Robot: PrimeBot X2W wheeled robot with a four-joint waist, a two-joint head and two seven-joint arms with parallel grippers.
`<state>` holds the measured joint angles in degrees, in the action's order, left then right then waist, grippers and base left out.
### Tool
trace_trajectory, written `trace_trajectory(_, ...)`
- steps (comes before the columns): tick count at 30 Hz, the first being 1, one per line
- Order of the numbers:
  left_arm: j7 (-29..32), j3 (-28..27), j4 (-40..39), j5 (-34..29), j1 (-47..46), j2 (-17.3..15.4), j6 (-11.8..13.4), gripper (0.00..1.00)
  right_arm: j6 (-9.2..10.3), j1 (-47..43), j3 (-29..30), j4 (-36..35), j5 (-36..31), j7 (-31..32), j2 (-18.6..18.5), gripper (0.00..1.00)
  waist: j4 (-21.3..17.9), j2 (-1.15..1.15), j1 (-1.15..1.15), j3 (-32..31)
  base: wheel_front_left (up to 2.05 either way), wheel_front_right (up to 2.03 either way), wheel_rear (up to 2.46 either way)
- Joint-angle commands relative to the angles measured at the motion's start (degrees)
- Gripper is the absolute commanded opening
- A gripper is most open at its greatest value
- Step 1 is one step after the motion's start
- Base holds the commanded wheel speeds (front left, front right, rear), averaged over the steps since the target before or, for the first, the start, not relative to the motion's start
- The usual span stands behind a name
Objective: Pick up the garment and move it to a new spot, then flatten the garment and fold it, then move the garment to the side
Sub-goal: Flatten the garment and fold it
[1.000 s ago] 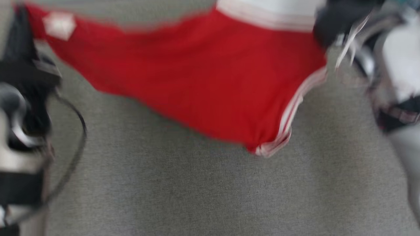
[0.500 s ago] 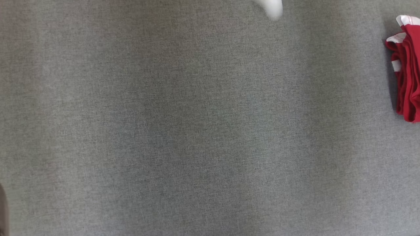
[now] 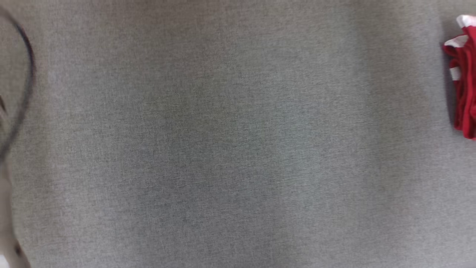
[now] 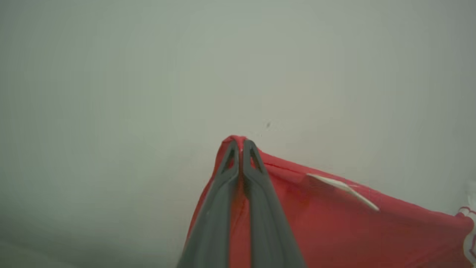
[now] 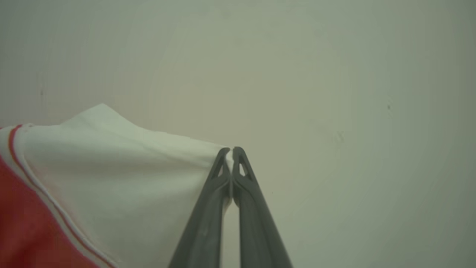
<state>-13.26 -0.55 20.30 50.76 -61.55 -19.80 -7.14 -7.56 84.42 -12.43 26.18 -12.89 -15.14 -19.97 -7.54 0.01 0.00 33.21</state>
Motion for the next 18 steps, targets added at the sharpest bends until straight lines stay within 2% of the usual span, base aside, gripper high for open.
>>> trace_trajectory(1,-0.7,-1.1,-0.1,1.9,2.5,0.7,-0.3,0.00,0.16,-1.5,-1.2,-0.9,1.2,0.0,-1.5,0.00,-0.3,-0.01,0.00,-1.0,0.00,0.00,0.00)
trace_trajectory(8,-1.9,-4.8,-7.0,3.0,20.5,2.8,-0.3,0.00,0.16,-12.7,-9.9,-5.9,6.6,0.0,-8.2,0.00,0.2,-0.01,0.00,-6.8,0.00,0.00,0.00)
trace_trajectory(15,-1.9,-9.2,-15.8,3.7,37.9,8.9,-0.3,0.00,0.16,-24.3,-16.1,-8.5,10.1,0.4,-13.0,0.00,1.1,-0.01,0.00,-14.2,0.00,0.00,0.00)
trace_trajectory(16,-1.9,-9.2,-15.8,3.7,37.9,8.9,-0.3,0.00,0.16,-24.3,-16.1,-8.5,10.1,0.4,-13.0,0.00,1.1,-0.01,0.00,-14.2,0.00,0.00,0.00)
trace_trajectory(18,-1.9,-11.1,-17.9,4.0,41.9,11.2,-0.3,0.00,0.16,-27.1,-17.8,-9.4,11.3,1.0,-14.0,0.00,1.3,-0.01,0.00,-16.0,0.00,0.00,0.00)
